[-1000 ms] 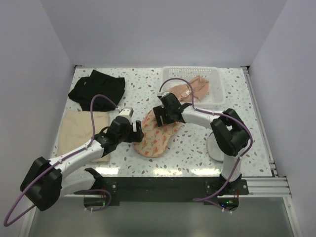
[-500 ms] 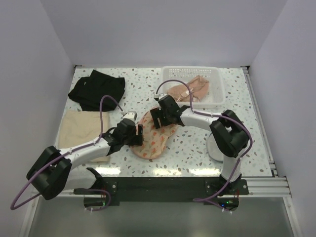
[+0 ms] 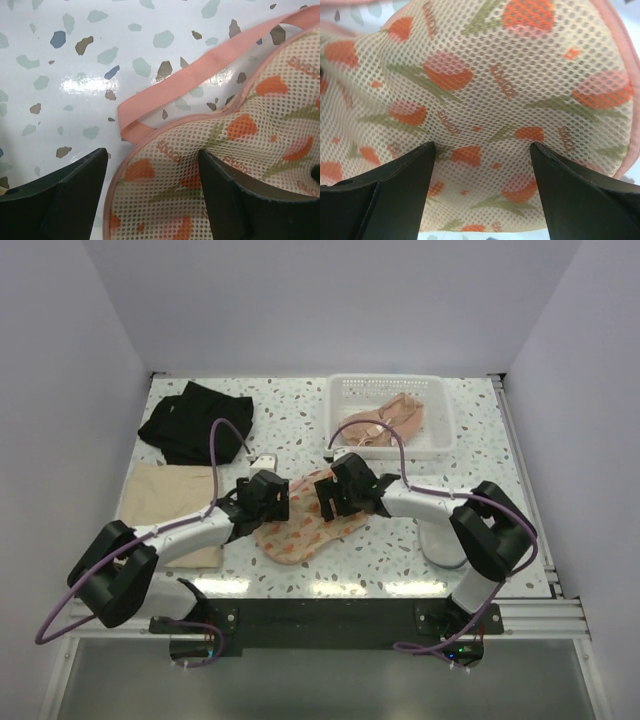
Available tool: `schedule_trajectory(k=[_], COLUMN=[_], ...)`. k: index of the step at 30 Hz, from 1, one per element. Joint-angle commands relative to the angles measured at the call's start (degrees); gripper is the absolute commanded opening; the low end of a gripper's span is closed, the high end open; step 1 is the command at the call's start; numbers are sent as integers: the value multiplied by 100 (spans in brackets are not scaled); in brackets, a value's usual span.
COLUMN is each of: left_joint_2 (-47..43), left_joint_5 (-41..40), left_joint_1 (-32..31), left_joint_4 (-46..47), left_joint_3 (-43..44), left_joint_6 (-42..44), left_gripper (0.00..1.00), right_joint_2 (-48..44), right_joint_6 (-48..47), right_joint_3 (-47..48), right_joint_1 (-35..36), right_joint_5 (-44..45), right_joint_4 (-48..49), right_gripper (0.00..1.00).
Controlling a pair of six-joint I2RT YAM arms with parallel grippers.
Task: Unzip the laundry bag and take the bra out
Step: Adjust the laundry bag at the center of the board.
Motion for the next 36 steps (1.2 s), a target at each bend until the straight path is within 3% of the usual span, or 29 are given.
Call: schedule_trajectory(k=[1, 10, 18, 21, 25, 30, 33, 36], left_joint_2=[360, 1151, 1310, 1038, 521, -288, -851, -1299], left_joint_5=[-542, -367, -595, -727, -824, -947, -684, 576], left_joint_1=[7, 86, 209, 227, 253, 271, 385, 701], left_joint_4=[175, 666, 676, 527, 19, -273, -229, 7], left_joint_3=[461, 1006, 1560, 1613, 1648, 1341, 1052, 691], left_joint_6=[132, 263, 492, 509, 369, -35, -106, -45], left_gripper=[78, 78, 79, 82, 99, 100, 100, 100], right_joint_2=[-298, -800, -967, -1177, -1695, -2408, -2558, -2531], right_joint_6=[269, 805, 990, 981, 938, 736, 543, 454], right_joint_3=[-487, -1059, -875, -743, -690, -681, -576, -409], right_joint_1=[233, 917, 1543, 1604, 1622, 1622, 1613, 1622], right_joint_5=[-162, -197, 188, 383, 628, 1050, 1384, 1718], right_joint_4=[-523, -461, -690, -848, -918, -1033, -1155, -1305], right_gripper=[81, 81, 81, 81, 81, 82, 84, 84])
